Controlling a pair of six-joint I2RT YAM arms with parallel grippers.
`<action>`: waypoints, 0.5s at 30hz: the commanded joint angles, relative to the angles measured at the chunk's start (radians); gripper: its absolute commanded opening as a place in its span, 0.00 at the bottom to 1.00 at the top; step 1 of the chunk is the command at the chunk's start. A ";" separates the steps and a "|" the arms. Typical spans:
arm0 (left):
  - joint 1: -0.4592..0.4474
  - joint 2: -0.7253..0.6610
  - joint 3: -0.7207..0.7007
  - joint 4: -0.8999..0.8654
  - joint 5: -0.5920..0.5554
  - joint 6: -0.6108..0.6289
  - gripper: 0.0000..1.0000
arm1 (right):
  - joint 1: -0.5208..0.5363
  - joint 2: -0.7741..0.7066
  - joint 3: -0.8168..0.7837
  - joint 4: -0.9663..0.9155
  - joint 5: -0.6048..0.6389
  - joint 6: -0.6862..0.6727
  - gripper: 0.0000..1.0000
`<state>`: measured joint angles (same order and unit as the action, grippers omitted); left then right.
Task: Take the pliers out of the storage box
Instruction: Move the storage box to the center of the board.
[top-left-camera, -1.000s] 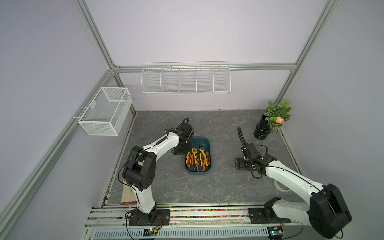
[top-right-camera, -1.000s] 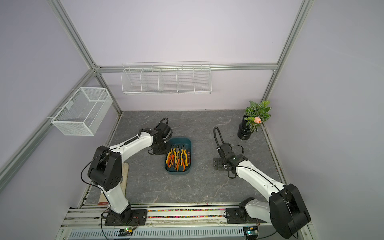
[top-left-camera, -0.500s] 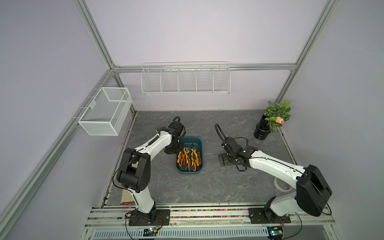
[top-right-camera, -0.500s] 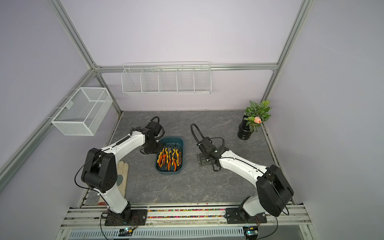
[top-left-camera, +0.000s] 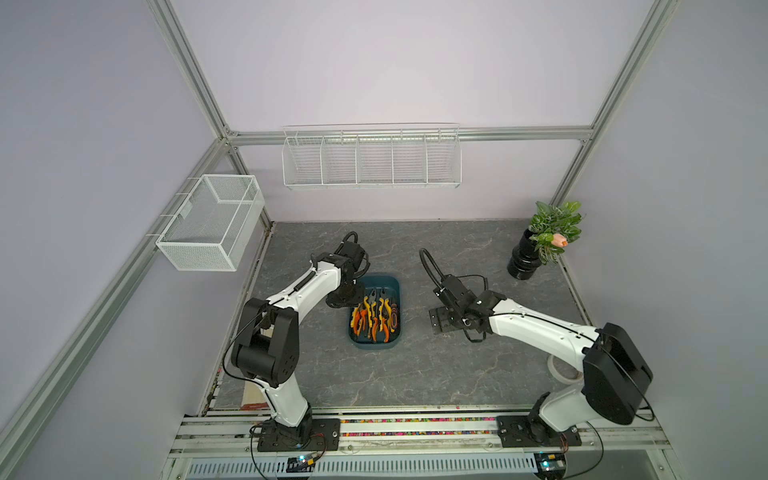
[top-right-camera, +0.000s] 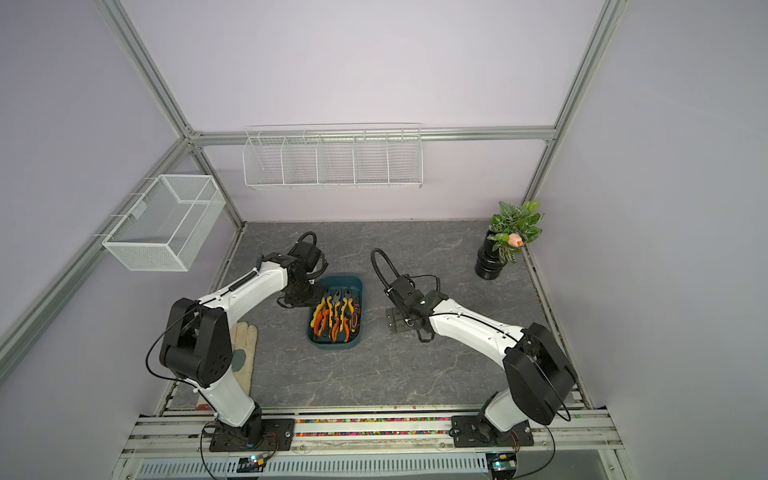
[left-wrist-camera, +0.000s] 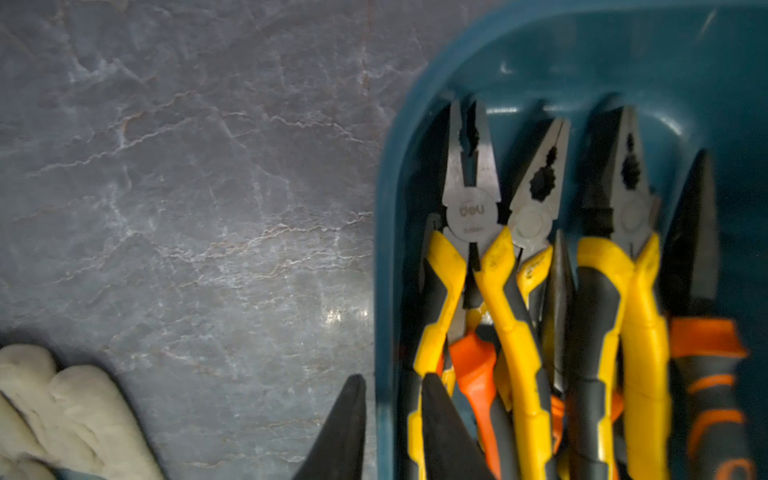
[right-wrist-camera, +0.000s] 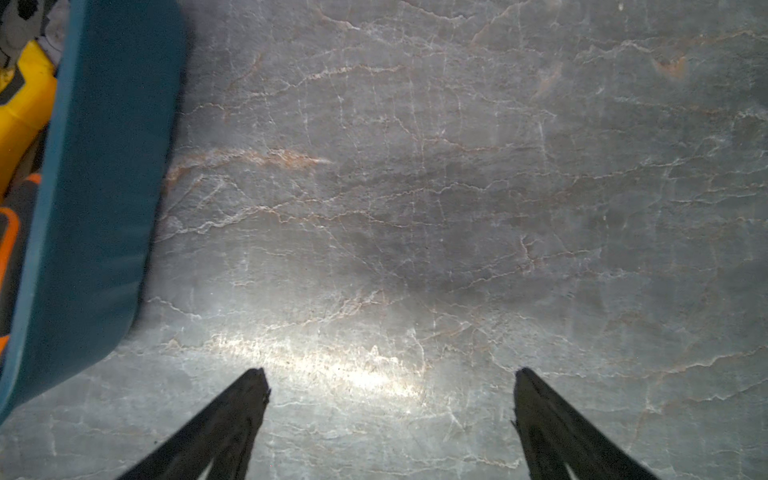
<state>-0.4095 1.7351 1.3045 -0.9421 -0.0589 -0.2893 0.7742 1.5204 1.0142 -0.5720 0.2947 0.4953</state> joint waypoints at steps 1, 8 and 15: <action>0.004 -0.038 0.032 -0.022 0.007 0.006 0.47 | 0.004 -0.030 -0.023 -0.022 0.021 0.016 0.95; -0.013 -0.098 0.080 -0.056 0.086 -0.019 0.50 | 0.004 -0.074 -0.059 -0.020 0.039 0.011 0.95; -0.125 -0.001 0.180 -0.132 0.126 -0.045 0.45 | 0.002 -0.081 -0.086 -0.004 0.032 0.011 0.96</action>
<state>-0.4885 1.6806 1.4460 -1.0153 0.0502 -0.3134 0.7742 1.4555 0.9531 -0.5751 0.3176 0.4950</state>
